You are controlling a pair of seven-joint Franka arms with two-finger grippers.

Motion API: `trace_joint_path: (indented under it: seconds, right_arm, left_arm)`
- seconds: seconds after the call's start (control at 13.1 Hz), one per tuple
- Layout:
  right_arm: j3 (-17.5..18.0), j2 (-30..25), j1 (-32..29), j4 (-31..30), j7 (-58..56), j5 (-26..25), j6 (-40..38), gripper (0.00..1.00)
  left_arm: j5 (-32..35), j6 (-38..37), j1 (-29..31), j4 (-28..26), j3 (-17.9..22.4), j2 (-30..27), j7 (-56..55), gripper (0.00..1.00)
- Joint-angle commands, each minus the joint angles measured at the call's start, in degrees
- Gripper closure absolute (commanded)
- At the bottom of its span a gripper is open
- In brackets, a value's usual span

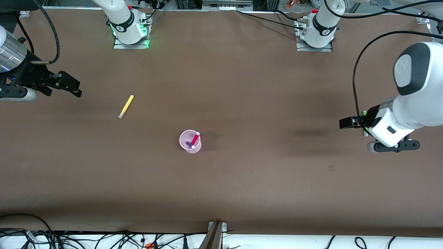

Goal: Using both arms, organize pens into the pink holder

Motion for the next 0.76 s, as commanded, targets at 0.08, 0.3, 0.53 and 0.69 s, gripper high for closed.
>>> trace_joint_path:
  seconds: [0.08,0.3,0.53,0.69]
  right_arm:
    - [0.49,-0.34,-0.57,0.03,-0.51,-0.87,-0.04,0.0]
    - [0.49,-0.34,-0.57,0.03,-0.51,-0.87,-0.13,0.0]
    - [0.49,-0.34,-0.57,0.03,-0.51,-0.87,-0.04,0.0]
    - [0.49,-0.34,-0.57,0.03,-0.51,-0.87,-0.21,0.0]
  left_arm:
    - [1.05,0.33,5.68,-3.46,-0.82,-2.32,9.14,0.0]
    - [0.08,0.85,7.8,-3.38,-0.82,-2.32,10.3,0.0]
    - [0.08,1.03,8.51,-3.47,-0.82,-2.23,10.3,0.0]
    - [0.08,1.3,12.79,-3.38,-3.87,-2.32,10.21,0.0]
